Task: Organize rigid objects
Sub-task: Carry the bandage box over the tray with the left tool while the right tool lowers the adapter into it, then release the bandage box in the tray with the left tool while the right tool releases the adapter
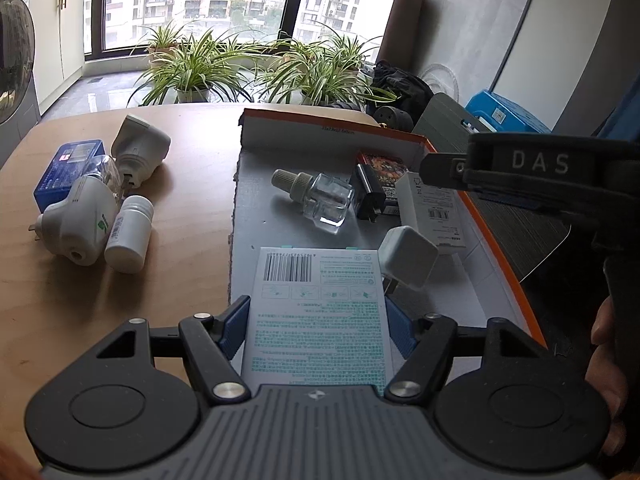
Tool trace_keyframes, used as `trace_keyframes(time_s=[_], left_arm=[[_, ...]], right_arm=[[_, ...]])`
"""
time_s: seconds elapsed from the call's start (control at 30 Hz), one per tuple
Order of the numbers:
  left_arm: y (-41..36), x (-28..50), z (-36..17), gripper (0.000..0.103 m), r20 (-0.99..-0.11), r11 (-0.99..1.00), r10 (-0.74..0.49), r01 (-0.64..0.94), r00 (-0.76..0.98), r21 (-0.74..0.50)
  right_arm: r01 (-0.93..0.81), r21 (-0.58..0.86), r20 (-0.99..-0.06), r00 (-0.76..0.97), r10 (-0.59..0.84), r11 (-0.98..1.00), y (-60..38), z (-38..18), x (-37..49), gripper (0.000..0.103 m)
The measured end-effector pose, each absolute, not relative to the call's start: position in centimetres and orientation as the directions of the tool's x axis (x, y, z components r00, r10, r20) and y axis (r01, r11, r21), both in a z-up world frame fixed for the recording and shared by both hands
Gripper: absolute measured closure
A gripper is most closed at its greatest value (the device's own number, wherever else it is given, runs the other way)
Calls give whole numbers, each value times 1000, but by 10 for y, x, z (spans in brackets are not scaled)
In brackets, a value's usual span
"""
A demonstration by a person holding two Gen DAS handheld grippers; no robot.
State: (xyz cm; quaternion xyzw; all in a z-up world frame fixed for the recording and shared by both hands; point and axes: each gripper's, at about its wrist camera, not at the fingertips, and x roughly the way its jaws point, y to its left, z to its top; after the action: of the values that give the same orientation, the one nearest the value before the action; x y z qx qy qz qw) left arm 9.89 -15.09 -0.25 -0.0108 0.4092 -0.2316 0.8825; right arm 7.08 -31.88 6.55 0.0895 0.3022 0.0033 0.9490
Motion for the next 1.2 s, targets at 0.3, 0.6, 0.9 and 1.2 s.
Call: trace_keyframes(time_s=[0.3,0.6,0.9,1.2], left_arm=[[-154,96,0,25,-706,883,-441,408,554,-231],[-133,91,11,18,-692,912,-391,359,607,-200],[-84,93,14,16,-698,951,-303,257,648,-174],[-43,93,13,14,-701,966,-259,186,664,-181]], right_arm=[[53,159,-575,816,48,986,-317,71,60,37],[19,134,-583,810,63,991,-301,72,51,20],[-33,122,-609,787,101,992,-274,66,47,18],[-110,102,-627,764,150,989,-239,60,46,17]])
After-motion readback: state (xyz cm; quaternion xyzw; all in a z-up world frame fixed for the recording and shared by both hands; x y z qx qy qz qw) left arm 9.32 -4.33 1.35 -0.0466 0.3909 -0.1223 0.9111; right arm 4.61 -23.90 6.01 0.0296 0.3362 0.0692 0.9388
